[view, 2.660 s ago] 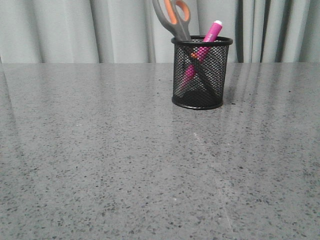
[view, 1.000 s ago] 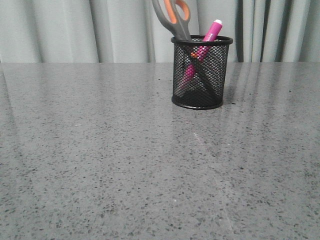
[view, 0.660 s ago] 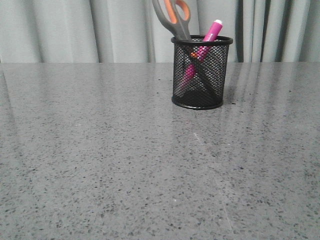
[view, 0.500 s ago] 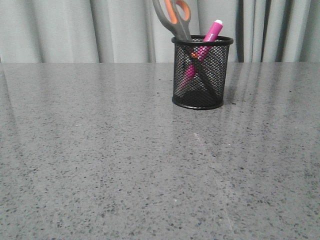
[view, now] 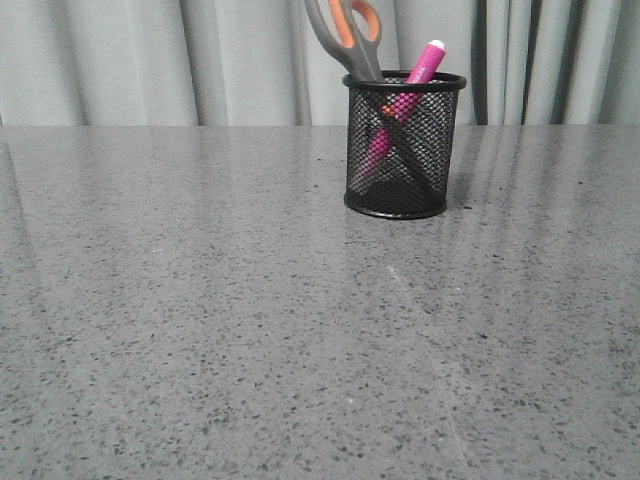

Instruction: Put pen and scissors into bin

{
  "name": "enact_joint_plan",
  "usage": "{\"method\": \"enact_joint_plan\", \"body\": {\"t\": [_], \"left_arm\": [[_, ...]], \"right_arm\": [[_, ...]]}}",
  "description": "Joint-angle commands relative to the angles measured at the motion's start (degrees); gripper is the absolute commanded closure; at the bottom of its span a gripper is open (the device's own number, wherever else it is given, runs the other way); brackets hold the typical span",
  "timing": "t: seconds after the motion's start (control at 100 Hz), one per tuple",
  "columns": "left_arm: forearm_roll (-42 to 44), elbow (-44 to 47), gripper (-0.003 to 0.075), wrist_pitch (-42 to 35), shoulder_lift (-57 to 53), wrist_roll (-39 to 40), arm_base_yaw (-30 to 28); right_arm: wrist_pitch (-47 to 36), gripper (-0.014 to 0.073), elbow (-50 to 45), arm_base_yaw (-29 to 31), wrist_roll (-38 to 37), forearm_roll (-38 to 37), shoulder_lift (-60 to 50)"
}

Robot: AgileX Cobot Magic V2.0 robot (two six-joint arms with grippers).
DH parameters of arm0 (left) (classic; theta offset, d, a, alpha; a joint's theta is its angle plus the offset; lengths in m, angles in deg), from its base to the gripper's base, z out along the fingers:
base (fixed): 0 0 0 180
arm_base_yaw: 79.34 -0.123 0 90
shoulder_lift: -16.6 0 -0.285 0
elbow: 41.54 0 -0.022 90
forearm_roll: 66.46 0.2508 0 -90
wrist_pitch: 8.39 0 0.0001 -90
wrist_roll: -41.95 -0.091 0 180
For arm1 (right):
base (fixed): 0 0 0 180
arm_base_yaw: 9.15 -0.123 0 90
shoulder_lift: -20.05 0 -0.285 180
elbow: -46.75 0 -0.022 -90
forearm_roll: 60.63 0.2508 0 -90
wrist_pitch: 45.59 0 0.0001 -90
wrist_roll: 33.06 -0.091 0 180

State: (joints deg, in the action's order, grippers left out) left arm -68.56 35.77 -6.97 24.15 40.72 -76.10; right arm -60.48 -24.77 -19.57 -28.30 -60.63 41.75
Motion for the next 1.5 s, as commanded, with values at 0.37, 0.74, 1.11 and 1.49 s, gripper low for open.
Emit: {"method": "enact_joint_plan", "body": {"t": [0.37,0.74,1.11,1.49], "left_arm": [[-0.9,2.6,0.0739,-5.0,-1.9,0.5,0.4],[-0.9,2.6,0.0739,-5.0,-1.9,0.5,0.4],[-0.9,2.6,0.0739,-5.0,-1.9,0.5,0.4],[-0.9,2.6,0.0739,-5.0,-1.9,0.5,0.4]], "right_arm": [[-4.3,0.067,1.5,0.3,0.6,0.0,0.3],[-4.1,0.067,1.4,0.3,0.6,-0.4,0.3],[11.2,0.067,-3.3,8.8,1.1,0.4,-10.0],[16.6,0.067,-7.2,12.9,1.0,1.0,-15.6]]}}
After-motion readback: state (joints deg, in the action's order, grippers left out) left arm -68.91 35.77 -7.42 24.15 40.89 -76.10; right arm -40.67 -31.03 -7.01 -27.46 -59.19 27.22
